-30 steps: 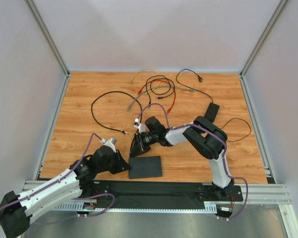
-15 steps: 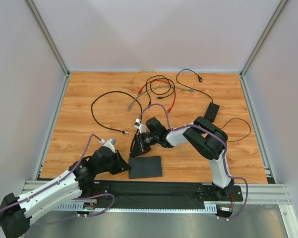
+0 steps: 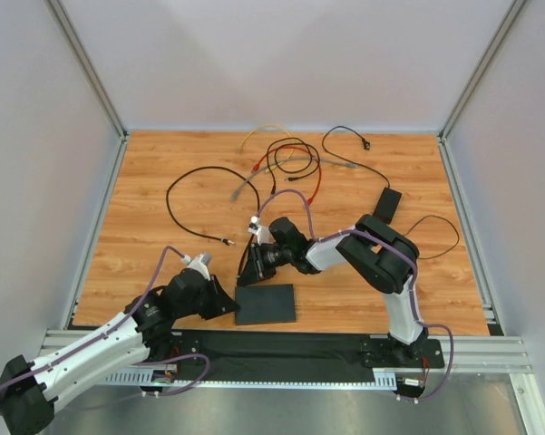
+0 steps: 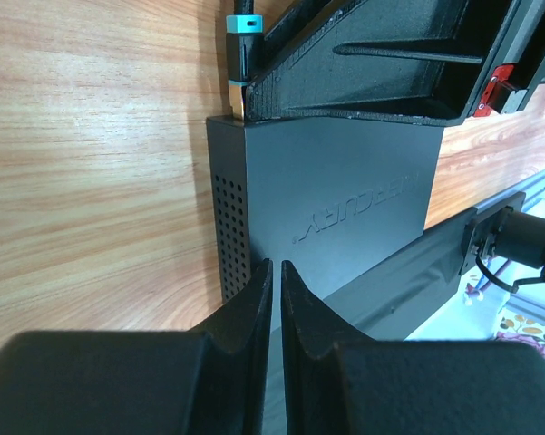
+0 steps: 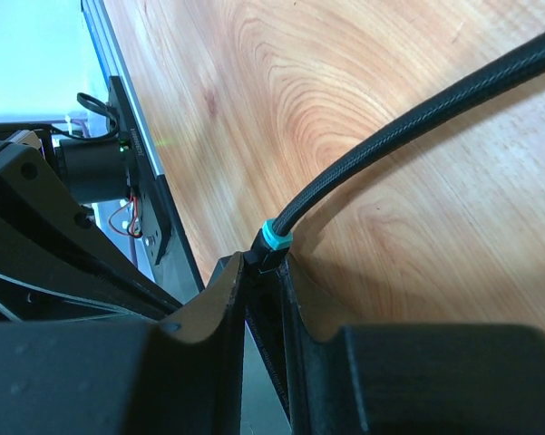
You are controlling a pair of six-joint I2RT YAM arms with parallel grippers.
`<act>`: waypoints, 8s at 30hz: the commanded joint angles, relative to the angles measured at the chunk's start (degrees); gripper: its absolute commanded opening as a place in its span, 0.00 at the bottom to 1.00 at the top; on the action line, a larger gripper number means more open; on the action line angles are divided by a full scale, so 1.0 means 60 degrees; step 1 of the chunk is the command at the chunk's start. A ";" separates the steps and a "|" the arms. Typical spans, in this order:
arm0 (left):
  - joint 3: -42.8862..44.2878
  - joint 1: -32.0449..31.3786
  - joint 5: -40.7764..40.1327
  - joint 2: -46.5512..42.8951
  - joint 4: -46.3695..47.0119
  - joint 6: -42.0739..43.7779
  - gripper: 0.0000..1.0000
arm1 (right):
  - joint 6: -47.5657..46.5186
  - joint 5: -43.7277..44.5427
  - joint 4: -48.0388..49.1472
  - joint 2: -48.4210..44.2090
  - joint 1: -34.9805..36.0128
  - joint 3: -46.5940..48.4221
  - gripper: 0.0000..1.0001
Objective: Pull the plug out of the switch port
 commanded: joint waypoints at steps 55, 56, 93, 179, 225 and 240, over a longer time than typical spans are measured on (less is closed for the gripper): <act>0.0425 -0.0018 0.0076 0.2334 0.0371 0.0241 0.14 | -0.1482 0.4809 -0.1927 -0.1414 0.0561 0.0133 0.00; 0.0381 -0.0018 0.0017 0.2394 0.0371 0.0168 0.14 | -0.1483 0.5130 -0.1884 -0.1473 0.0605 0.0176 0.00; 0.0761 -0.0062 0.0236 0.1403 0.0271 0.0709 0.11 | -0.1028 0.4372 -0.0800 -0.1751 0.0195 0.0250 0.00; 0.1038 0.0055 0.0003 0.2502 0.0123 0.0929 0.10 | -0.1480 0.5643 -0.2465 -0.2669 0.0400 0.0702 0.00; 0.2915 0.0055 -0.1814 0.0797 -0.2850 0.1648 0.44 | -0.4649 0.9129 -0.9779 -0.3228 -0.2106 0.4077 0.64; 0.1523 0.0055 -0.0586 0.1500 -0.1271 0.1076 0.38 | -0.1821 0.3992 -0.7204 -0.5677 -0.0054 -0.1359 0.50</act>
